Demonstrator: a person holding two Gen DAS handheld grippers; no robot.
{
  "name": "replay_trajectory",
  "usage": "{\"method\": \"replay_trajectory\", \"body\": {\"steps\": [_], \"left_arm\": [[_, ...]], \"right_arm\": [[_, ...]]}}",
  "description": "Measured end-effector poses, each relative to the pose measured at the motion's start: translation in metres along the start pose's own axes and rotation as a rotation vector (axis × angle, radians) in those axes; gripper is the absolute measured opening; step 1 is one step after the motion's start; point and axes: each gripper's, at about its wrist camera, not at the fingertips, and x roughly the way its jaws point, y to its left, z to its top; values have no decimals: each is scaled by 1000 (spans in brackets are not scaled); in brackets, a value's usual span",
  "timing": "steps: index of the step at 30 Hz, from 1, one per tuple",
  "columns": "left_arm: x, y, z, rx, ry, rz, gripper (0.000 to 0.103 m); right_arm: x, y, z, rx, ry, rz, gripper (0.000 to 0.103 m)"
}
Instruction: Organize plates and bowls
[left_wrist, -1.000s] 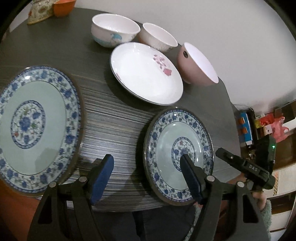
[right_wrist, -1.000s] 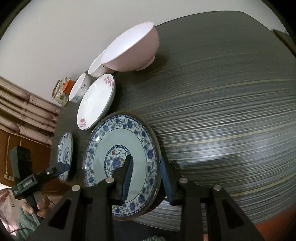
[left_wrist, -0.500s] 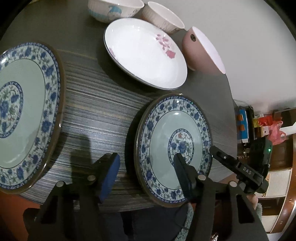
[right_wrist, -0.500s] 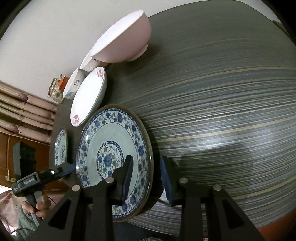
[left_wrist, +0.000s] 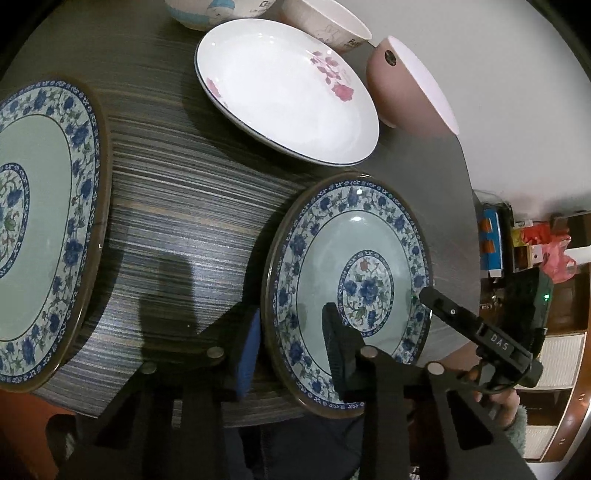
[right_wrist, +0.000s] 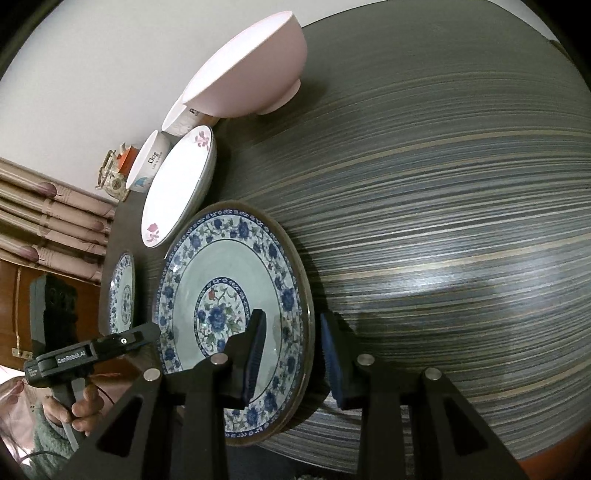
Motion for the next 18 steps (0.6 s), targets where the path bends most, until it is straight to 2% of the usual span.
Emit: {"method": "replay_trajectory", "body": {"steps": [2, 9, 13, 18], "left_arm": [[0, 1, 0, -1, 1, 2, 28], [0, 3, 0, 10, -7, 28, 18], [0, 2, -1, 36, -15, 51, 15], [-4, 1, -2, 51, -29, 56, 15]], "right_arm": [[0, 0, -1, -3, -3, -1, 30], [2, -1, -1, 1, -7, -31, 15], [1, 1, -1, -4, -12, -41, 15], [-2, 5, -4, -9, -24, -38, 15]]}}
